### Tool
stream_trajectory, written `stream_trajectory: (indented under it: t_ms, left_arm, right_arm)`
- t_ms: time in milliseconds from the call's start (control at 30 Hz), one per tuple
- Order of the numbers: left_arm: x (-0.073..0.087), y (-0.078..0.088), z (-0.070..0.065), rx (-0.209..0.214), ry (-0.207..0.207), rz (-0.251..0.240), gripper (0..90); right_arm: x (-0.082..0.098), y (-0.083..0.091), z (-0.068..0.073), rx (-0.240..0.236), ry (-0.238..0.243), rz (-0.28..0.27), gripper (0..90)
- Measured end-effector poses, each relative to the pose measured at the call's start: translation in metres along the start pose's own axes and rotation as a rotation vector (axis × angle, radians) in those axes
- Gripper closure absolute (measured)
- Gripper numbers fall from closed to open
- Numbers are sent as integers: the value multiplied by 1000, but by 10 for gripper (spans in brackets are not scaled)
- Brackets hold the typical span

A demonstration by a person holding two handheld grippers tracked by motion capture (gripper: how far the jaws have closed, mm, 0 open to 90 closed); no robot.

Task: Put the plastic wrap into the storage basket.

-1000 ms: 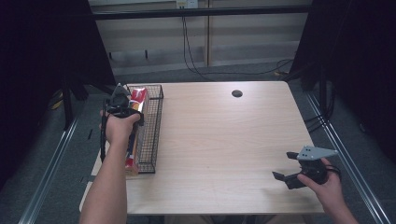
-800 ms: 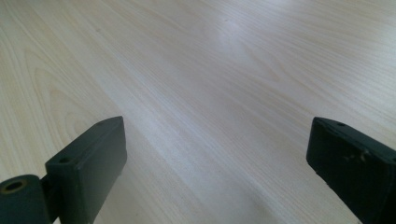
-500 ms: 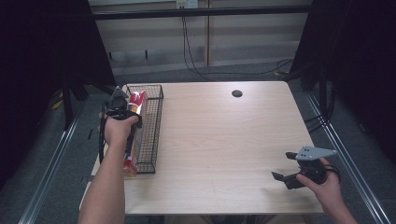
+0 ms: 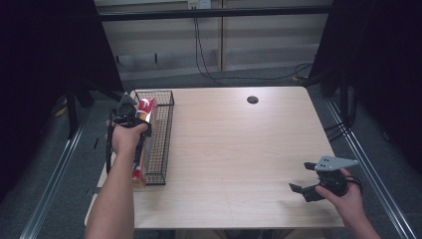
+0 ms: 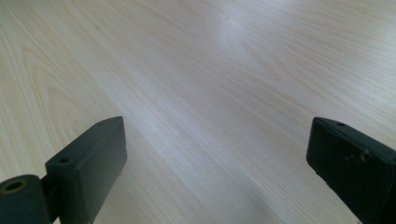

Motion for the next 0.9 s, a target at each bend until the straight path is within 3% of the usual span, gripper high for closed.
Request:
stream_trajectory:
  t_ms: [900]
  left_arm:
    - [1,-16,4,-10,5,28,426]
  right_arm:
    - [0,-2,1,-10,5,10,48]
Point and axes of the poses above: each handheld gripper's, and its own axes: y roughly backward along the jaws, x roughly out of its underside, z roughly to its left, the point moved 3 cm from there along -y, roughly forward along the jaws, and after that the axes turned 1 degree about z, right-handed, at the moved point
